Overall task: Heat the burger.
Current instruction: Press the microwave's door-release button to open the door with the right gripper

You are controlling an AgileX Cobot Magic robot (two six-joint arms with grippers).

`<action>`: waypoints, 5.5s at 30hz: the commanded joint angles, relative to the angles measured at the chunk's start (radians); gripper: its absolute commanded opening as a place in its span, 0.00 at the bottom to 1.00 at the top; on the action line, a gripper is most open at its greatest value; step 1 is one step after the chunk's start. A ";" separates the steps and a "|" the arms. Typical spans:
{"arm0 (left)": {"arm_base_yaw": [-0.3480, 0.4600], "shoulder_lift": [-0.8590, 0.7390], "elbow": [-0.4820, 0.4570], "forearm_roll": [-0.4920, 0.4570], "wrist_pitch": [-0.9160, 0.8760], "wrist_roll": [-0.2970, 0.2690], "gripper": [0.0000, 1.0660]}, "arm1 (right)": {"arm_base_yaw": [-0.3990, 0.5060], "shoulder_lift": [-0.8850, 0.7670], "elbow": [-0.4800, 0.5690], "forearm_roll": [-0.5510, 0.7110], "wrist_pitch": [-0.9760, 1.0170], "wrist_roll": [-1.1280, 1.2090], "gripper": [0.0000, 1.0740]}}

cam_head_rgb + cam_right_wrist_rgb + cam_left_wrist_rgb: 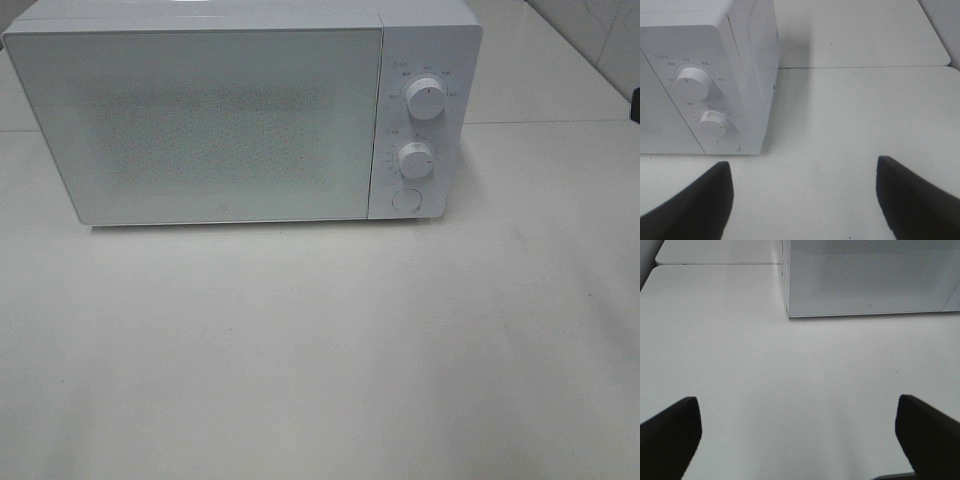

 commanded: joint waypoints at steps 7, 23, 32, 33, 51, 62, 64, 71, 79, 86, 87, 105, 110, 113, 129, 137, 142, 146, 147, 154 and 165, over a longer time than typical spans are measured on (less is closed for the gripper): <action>0.004 -0.003 0.000 -0.005 -0.004 0.004 0.92 | -0.008 0.197 -0.006 0.002 -0.191 0.014 0.62; 0.004 -0.003 0.000 -0.005 -0.004 0.004 0.92 | -0.003 0.346 0.171 -0.002 -0.658 0.170 0.00; 0.004 -0.003 0.000 -0.005 -0.004 0.004 0.92 | 0.094 0.346 0.258 0.007 -0.812 0.424 0.00; 0.004 -0.003 0.000 -0.005 -0.004 0.004 0.92 | 0.110 0.346 0.274 0.007 -0.844 0.516 0.00; 0.004 -0.003 0.000 -0.005 -0.004 0.004 0.92 | 0.263 0.346 0.312 0.192 -0.816 1.065 0.00; 0.004 -0.003 0.000 -0.005 -0.004 0.004 0.92 | 0.343 0.354 0.313 0.345 -0.819 1.032 0.00; 0.004 -0.003 0.000 -0.005 -0.004 0.004 0.92 | 0.379 0.394 0.313 0.383 -0.849 1.033 0.00; 0.004 -0.003 0.000 -0.005 -0.004 0.004 0.92 | 0.491 0.531 0.313 0.483 -0.998 1.102 0.00; 0.004 -0.003 0.000 -0.005 -0.004 0.004 0.92 | 0.566 0.670 0.303 0.577 -1.101 1.189 0.00; 0.004 -0.003 0.000 -0.005 -0.004 0.004 0.92 | 0.572 0.756 0.237 0.582 -1.107 1.224 0.00; 0.004 -0.003 0.000 -0.005 -0.004 0.004 0.92 | 0.572 0.779 0.212 0.587 -1.107 1.225 0.00; 0.004 -0.003 0.000 -0.005 -0.004 0.004 0.92 | 0.551 0.967 0.059 0.656 -1.127 1.254 0.00; 0.004 -0.003 0.000 -0.005 -0.004 0.004 0.92 | 0.505 1.009 0.019 0.611 -1.127 1.269 0.00; 0.004 -0.003 0.000 -0.005 -0.004 0.004 0.92 | 0.476 1.026 -0.012 0.578 -1.127 1.270 0.00; 0.004 -0.003 0.000 -0.003 -0.004 0.004 0.92 | 0.454 1.135 -0.148 0.555 -1.094 1.311 0.00; 0.004 -0.003 0.000 -0.003 -0.004 0.004 0.92 | 0.454 1.184 -0.204 0.570 -1.067 1.357 0.00; 0.004 -0.003 0.000 -0.003 -0.004 0.004 0.92 | 0.437 1.201 -0.230 0.585 -1.057 1.346 0.00; 0.004 -0.003 0.000 -0.003 -0.004 0.004 0.92 | 0.420 1.219 -0.259 0.581 -1.051 1.345 0.00; 0.004 -0.003 0.000 -0.003 -0.004 0.004 0.92 | 0.420 1.222 -0.263 0.581 -1.054 1.346 0.00; 0.004 -0.003 0.000 -0.003 -0.004 0.004 0.92 | 0.419 1.227 -0.288 0.584 -1.081 1.348 0.00; 0.004 -0.003 0.000 -0.003 -0.004 0.004 0.92 | 0.419 1.227 -0.320 0.612 -1.196 1.311 0.00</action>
